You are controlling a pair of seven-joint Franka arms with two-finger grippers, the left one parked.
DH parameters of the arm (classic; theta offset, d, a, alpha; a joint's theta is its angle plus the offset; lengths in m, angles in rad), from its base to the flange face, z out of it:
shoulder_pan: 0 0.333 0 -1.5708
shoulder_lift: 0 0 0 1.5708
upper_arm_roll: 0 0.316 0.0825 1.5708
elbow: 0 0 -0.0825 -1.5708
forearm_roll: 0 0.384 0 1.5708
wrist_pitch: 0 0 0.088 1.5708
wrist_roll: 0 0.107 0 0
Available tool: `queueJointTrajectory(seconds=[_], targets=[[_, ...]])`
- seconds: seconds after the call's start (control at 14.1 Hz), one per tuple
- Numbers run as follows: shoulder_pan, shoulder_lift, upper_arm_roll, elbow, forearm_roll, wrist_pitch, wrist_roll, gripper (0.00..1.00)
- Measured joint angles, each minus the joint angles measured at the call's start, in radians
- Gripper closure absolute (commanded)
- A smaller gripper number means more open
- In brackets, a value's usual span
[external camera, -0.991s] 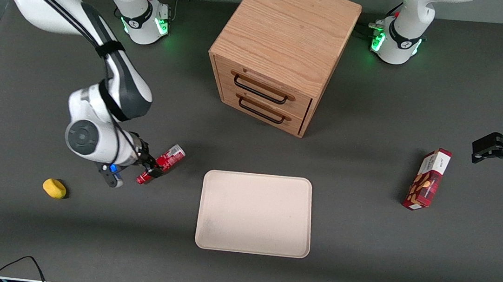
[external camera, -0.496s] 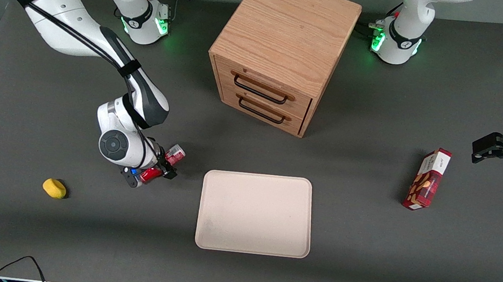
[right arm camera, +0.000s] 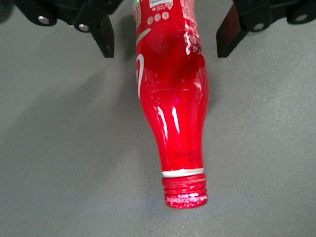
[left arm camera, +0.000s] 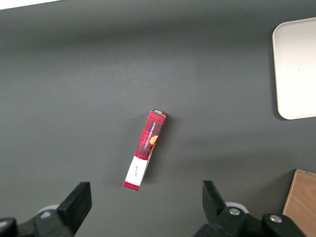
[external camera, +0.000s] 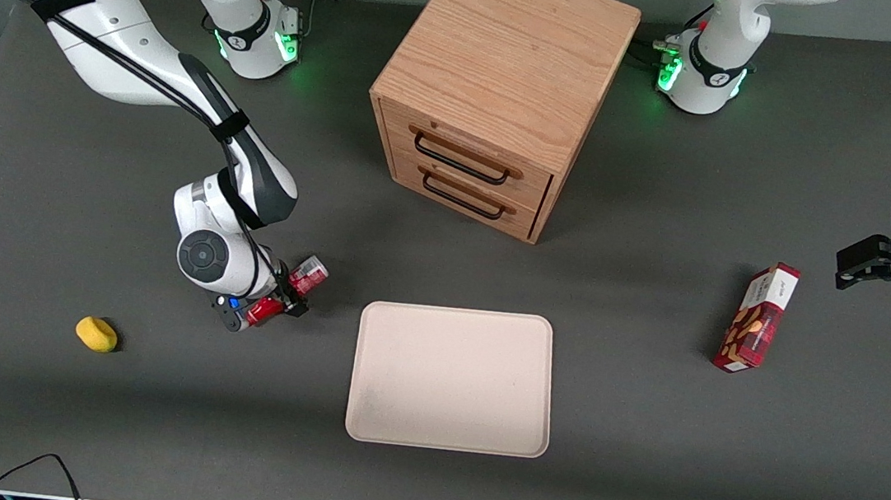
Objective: Place coke bottle on tray
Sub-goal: 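Close the right gripper around the bottle's body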
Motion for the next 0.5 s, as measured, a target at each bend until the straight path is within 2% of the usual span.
queueJointTrajectory(seconds=[0.21, 0.28, 0.5], targets=[[0.0, 0.001, 0.0, -0.008, -0.007, 0.023, 0.0, 0.95], [0.0, -0.001, 0.0, -0.01, -0.007, 0.025, 0.0, 1.0], [0.0, -0.001, 0.0, -0.011, -0.008, 0.027, 0.0, 1.0]])
